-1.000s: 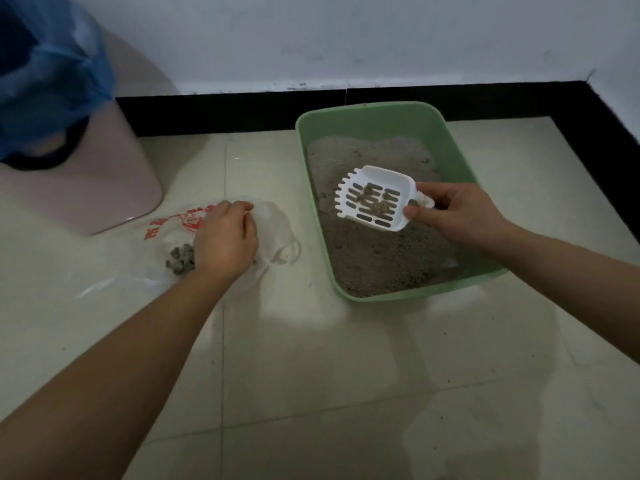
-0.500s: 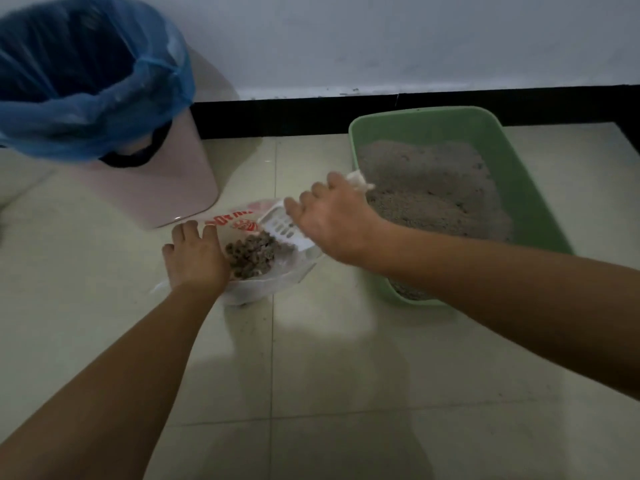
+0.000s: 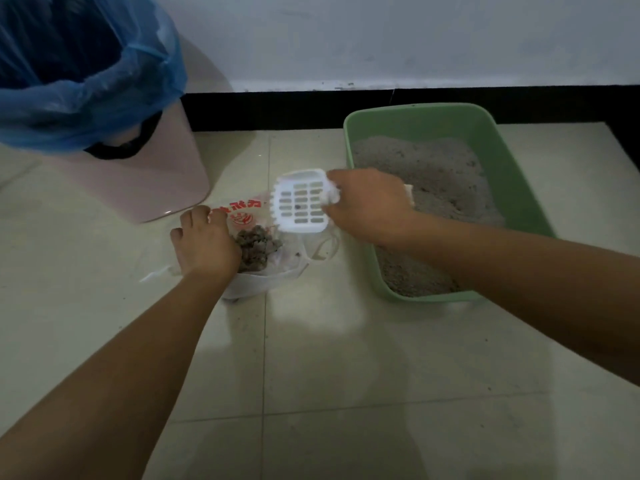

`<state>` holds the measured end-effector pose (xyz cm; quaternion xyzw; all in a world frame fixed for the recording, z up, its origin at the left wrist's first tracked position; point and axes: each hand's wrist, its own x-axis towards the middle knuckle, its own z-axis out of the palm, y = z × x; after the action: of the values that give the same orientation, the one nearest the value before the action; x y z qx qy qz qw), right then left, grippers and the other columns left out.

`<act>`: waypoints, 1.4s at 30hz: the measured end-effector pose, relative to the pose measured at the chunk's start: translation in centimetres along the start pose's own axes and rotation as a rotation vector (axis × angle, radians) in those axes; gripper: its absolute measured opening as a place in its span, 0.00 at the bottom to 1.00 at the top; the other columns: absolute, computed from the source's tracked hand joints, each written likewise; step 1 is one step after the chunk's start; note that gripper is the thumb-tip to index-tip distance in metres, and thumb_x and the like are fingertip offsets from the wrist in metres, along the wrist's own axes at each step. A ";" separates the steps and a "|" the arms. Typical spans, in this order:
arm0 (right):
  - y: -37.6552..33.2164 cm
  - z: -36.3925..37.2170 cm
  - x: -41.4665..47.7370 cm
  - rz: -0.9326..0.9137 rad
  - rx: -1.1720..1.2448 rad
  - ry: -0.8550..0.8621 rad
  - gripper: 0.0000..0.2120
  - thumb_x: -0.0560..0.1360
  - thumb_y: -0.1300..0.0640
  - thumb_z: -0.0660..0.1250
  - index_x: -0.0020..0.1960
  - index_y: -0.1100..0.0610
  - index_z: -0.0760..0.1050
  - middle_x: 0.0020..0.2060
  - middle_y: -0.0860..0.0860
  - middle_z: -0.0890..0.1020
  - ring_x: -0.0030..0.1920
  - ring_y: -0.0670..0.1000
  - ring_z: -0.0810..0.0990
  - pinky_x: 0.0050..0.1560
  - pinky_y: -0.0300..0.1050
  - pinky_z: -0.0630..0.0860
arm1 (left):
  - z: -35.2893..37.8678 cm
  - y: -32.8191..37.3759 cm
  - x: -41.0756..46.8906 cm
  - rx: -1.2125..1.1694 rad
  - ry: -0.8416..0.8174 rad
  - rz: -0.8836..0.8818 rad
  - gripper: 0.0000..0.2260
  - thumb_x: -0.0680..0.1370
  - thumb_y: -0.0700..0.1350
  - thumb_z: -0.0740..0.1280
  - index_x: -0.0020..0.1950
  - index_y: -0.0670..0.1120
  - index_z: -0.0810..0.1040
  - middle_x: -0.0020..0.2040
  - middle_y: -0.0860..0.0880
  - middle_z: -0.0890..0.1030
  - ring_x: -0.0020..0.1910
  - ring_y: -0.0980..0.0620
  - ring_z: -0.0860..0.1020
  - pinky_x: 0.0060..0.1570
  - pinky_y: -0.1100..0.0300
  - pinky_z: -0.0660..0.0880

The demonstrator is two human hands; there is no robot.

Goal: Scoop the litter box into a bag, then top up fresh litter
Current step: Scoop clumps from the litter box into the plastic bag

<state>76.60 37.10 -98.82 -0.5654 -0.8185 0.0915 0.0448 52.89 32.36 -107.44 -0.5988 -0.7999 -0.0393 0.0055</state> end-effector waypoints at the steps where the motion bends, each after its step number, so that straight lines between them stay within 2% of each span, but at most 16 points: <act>1: 1.4 -0.5 -0.1 0.082 0.113 0.011 0.10 0.78 0.48 0.62 0.56 0.49 0.77 0.42 0.46 0.82 0.39 0.49 0.81 0.40 0.45 0.79 | -0.1 0.8 0.0 -0.042 0.023 0.000 0.18 0.71 0.37 0.64 0.61 0.40 0.77 0.61 0.37 0.73 0.60 0.37 0.69 0.57 0.44 0.66; 3: 4.8 -1.7 -0.3 0.175 0.188 0.051 0.11 0.79 0.48 0.63 0.58 0.48 0.78 0.44 0.46 0.84 0.37 0.46 0.81 0.35 0.41 0.78 | -0.3 2.7 0.1 -0.135 0.057 0.020 0.16 0.73 0.39 0.64 0.60 0.41 0.77 0.61 0.38 0.74 0.60 0.37 0.70 0.57 0.44 0.67; 6: 10.1 -3.6 -1.2 0.270 0.070 0.132 0.15 0.81 0.47 0.61 0.63 0.51 0.77 0.44 0.48 0.82 0.36 0.48 0.79 0.31 0.35 0.68 | -0.7 6.3 -0.1 -0.312 0.107 0.091 0.14 0.77 0.43 0.61 0.61 0.42 0.77 0.61 0.40 0.75 0.60 0.39 0.71 0.59 0.46 0.68; 10: 16.7 -4.6 -2.6 0.466 0.076 0.180 0.16 0.79 0.45 0.63 0.62 0.52 0.79 0.40 0.50 0.80 0.39 0.52 0.79 0.36 0.41 0.72 | -1.4 12.2 -1.2 -0.523 0.095 0.177 0.15 0.81 0.47 0.58 0.65 0.43 0.74 0.62 0.41 0.75 0.62 0.42 0.71 0.61 0.50 0.67; 14: 20.6 -4.6 -4.3 0.549 -0.053 0.141 0.16 0.78 0.46 0.64 0.60 0.53 0.79 0.43 0.55 0.82 0.41 0.55 0.79 0.40 0.44 0.73 | -1.5 17.8 -1.8 -0.659 -0.054 0.156 0.22 0.83 0.52 0.53 0.72 0.41 0.66 0.67 0.41 0.72 0.67 0.42 0.68 0.65 0.49 0.66; 16: 21.4 -4.4 -4.9 0.539 -0.169 0.111 0.15 0.78 0.47 0.63 0.60 0.52 0.79 0.43 0.55 0.81 0.44 0.58 0.79 0.49 0.50 0.74 | -1.3 19.8 -1.8 -0.691 -0.123 0.122 0.22 0.83 0.52 0.53 0.71 0.39 0.65 0.65 0.39 0.72 0.65 0.39 0.69 0.63 0.48 0.67; 18: 22.1 -4.3 -5.0 0.512 -0.304 0.092 0.13 0.79 0.49 0.62 0.60 0.52 0.77 0.36 0.52 0.77 0.41 0.58 0.77 0.53 0.52 0.71 | -1.1 21.2 -1.6 -0.696 -0.166 0.092 0.21 0.83 0.51 0.52 0.70 0.39 0.65 0.64 0.38 0.70 0.63 0.39 0.69 0.61 0.47 0.68; 21: 22.9 -4.3 -4.6 0.414 -0.528 0.063 0.09 0.78 0.50 0.63 0.55 0.53 0.75 0.31 0.51 0.69 0.34 0.53 0.69 0.53 0.52 0.68 | -0.8 22.2 -0.7 -0.670 -0.172 0.032 0.19 0.83 0.48 0.52 0.70 0.38 0.64 0.64 0.38 0.70 0.62 0.39 0.70 0.60 0.47 0.68; 25: 23.4 -3.8 -3.0 0.267 -0.620 0.039 0.10 0.75 0.52 0.68 0.55 0.54 0.75 0.34 0.52 0.69 0.38 0.53 0.67 0.56 0.52 0.67 | 0.0 22.7 0.5 -0.706 -0.117 -0.028 0.16 0.82 0.42 0.53 0.68 0.40 0.66 0.62 0.39 0.71 0.59 0.40 0.73 0.57 0.49 0.70; 27: 23.7 -3.2 -2.1 0.240 -0.605 0.012 0.11 0.74 0.52 0.68 0.55 0.53 0.75 0.34 0.53 0.69 0.39 0.54 0.68 0.57 0.52 0.66 | 0.6 22.7 0.2 -0.730 -0.069 -0.052 0.18 0.82 0.41 0.53 0.73 0.41 0.65 0.65 0.41 0.72 0.62 0.43 0.72 0.60 0.53 0.68; 29: 24.0 -2.3 -1.2 0.207 -0.578 -0.032 0.14 0.76 0.51 0.67 0.60 0.52 0.75 0.36 0.53 0.72 0.41 0.55 0.72 0.58 0.52 0.66 | 1.1 22.7 -0.1 -0.759 -0.021 -0.077 0.19 0.84 0.42 0.51 0.75 0.42 0.63 0.68 0.43 0.71 0.66 0.46 0.70 0.62 0.61 0.64; 33: 24.4 -1.4 1.0 0.145 -0.514 -0.057 0.17 0.77 0.51 0.65 0.65 0.50 0.75 0.40 0.55 0.78 0.49 0.57 0.78 0.62 0.52 0.64 | 1.9 22.6 0.1 -0.777 0.024 -0.082 0.19 0.84 0.43 0.51 0.75 0.42 0.63 0.71 0.44 0.70 0.69 0.48 0.68 0.60 0.72 0.56; 35: 24.9 -0.8 2.5 0.162 -0.372 -0.085 0.18 0.79 0.50 0.63 0.68 0.49 0.75 0.48 0.58 0.81 0.55 0.58 0.78 0.66 0.54 0.61 | 2.1 22.6 0.2 -0.778 0.031 -0.091 0.19 0.84 0.43 0.51 0.75 0.42 0.63 0.71 0.45 0.70 0.70 0.50 0.67 0.60 0.72 0.55; 38: 24.3 1.4 4.0 0.189 -0.103 -0.179 0.20 0.80 0.48 0.63 0.72 0.49 0.71 0.64 0.59 0.78 0.65 0.59 0.74 0.73 0.60 0.55 | 2.2 22.7 0.1 -0.782 0.040 -0.092 0.19 0.84 0.43 0.51 0.75 0.42 0.64 0.71 0.46 0.70 0.70 0.51 0.67 0.63 0.71 0.57; 40: 23.0 3.1 4.8 0.156 0.019 -0.205 0.19 0.80 0.47 0.63 0.70 0.48 0.73 0.64 0.57 0.78 0.65 0.58 0.74 0.73 0.61 0.54 | 2.4 22.6 0.2 -0.769 0.055 -0.089 0.19 0.84 0.43 0.52 0.75 0.42 0.64 0.71 0.46 0.70 0.70 0.51 0.67 0.64 0.70 0.58; 42: 22.0 4.1 5.3 0.111 0.097 -0.192 0.17 0.80 0.48 0.63 0.67 0.50 0.76 0.61 0.56 0.80 0.63 0.58 0.75 0.72 0.58 0.57 | 2.6 22.4 0.3 -0.761 0.074 -0.079 0.19 0.84 0.42 0.52 0.74 0.41 0.65 0.70 0.46 0.71 0.69 0.51 0.68 0.65 0.68 0.59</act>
<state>94.15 49.17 -107.37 -0.5954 -0.7812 0.1871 -0.0115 74.38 39.11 -108.75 -0.5249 -0.7498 -0.3552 -0.1900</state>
